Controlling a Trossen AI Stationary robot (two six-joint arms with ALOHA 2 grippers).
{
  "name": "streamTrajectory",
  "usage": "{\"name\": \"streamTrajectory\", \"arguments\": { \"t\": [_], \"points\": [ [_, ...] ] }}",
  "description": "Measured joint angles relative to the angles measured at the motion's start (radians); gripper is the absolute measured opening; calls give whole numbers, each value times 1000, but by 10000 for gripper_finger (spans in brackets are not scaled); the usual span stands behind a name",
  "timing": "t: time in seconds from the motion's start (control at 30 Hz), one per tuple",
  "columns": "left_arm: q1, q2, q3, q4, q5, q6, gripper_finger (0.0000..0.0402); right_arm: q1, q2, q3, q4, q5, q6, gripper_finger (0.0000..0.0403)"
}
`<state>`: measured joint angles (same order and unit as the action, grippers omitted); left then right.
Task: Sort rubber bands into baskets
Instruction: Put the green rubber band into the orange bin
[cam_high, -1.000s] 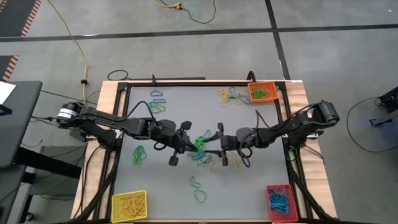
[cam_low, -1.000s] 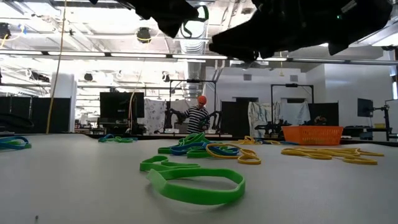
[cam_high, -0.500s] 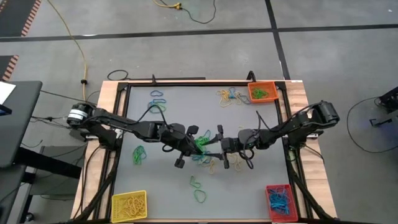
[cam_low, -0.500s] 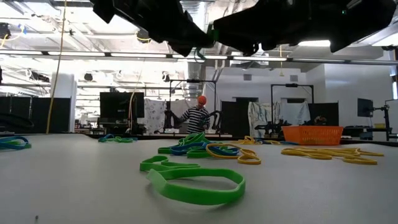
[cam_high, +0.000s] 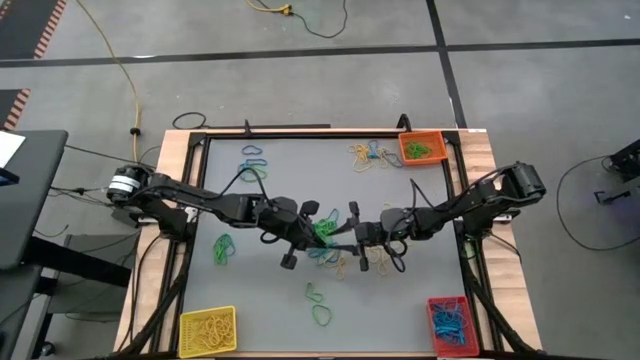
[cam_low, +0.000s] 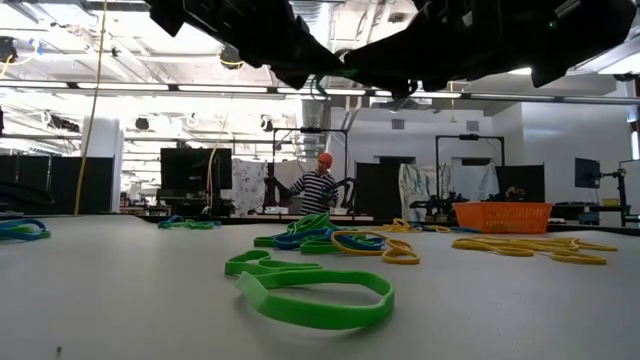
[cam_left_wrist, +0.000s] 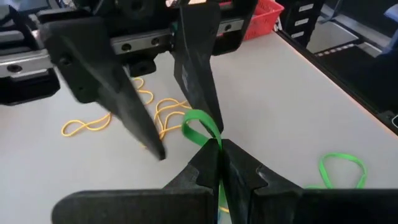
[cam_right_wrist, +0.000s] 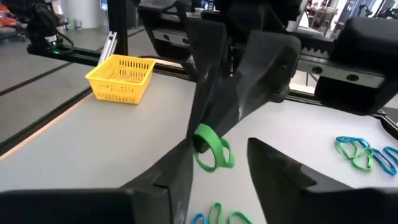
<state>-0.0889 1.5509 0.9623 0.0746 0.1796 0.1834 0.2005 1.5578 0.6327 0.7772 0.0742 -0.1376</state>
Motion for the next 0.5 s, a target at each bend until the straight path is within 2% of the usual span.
{"name": "streamTrajectory", "arguments": {
  "t": [0.5],
  "points": [
    [5,0,0,-17,-36,-10,0,0,0,0,-18,0,-41,17]
  ]
}}
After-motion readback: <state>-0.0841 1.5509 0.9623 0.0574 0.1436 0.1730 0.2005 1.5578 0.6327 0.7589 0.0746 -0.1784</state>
